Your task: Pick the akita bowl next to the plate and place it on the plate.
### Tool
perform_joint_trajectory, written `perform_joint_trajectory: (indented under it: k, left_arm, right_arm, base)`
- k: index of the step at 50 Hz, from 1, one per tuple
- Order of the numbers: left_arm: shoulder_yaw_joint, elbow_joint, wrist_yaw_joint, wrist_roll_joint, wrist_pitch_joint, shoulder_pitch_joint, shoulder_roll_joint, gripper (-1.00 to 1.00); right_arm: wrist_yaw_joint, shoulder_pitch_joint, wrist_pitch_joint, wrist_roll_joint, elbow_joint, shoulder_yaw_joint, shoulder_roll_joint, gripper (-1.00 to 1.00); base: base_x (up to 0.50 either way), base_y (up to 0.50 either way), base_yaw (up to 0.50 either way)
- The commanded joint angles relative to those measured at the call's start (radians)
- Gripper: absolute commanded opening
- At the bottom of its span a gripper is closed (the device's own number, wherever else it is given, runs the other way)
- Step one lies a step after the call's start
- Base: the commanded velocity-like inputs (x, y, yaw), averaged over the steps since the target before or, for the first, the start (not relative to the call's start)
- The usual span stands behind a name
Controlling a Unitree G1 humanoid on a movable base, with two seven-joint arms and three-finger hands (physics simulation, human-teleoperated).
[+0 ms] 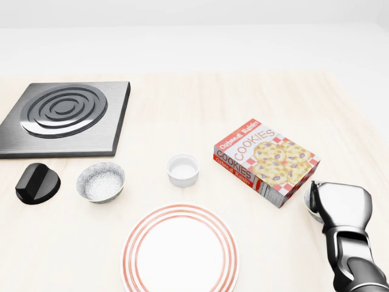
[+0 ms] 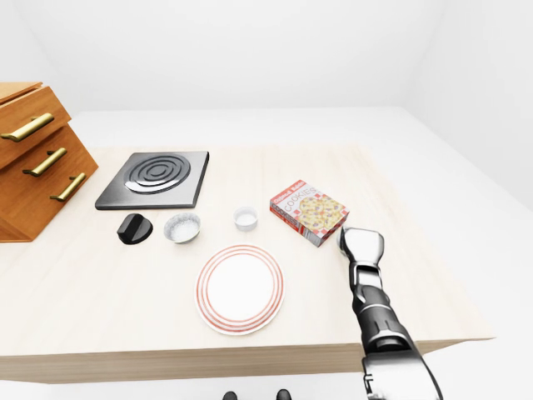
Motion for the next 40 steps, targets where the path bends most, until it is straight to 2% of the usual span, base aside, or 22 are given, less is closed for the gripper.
perform_joint_trajectory:
  k: [1,6,17,28,34,40]
  left_arm:
    - [0.004,-0.005,-0.005,0.002,0.0,0.004,-0.006,1.0]
    - [0.006,-0.009,-0.004,0.002,0.0,0.004,-0.005,1.0]
    - [0.005,-0.01,-0.005,0.005,0.0,0.004,-0.009,1.0]
    - [0.012,-0.021,0.0,0.007,0.0,0.007,-0.008,1.0]
    - [0.009,-0.016,-0.001,0.008,0.0,0.005,-0.009,1.0]
    - [0.002,-0.009,-0.004,0.007,0.0,0.002,-0.011,1.0]
  right_arm:
    - [0.0,0.087,0.0,-0.002,-0.067,-0.006,0.0,-1.0]
    - [0.0,0.111,0.0,-0.024,-0.153,-0.021,-0.009,-1.0]
    - [0.0,0.232,0.0,-0.123,-0.578,-0.112,-0.015,-1.0]
    - [0.001,0.278,0.0,-0.192,-0.808,-0.176,0.003,-1.0]
    - [0.091,0.306,0.0,-0.229,-0.989,-0.194,0.025,-1.0]
    - [0.141,0.304,0.0,-0.274,-1.085,-0.188,0.063,-1.0]
  base:
    - [0.0,0.0,0.0]
    - [0.0,0.0,0.0]
    - [0.0,0.0,0.0]
    - [0.0,0.0,0.0]
    - [0.0,0.0,0.0]
    - [0.0,0.0,0.0]
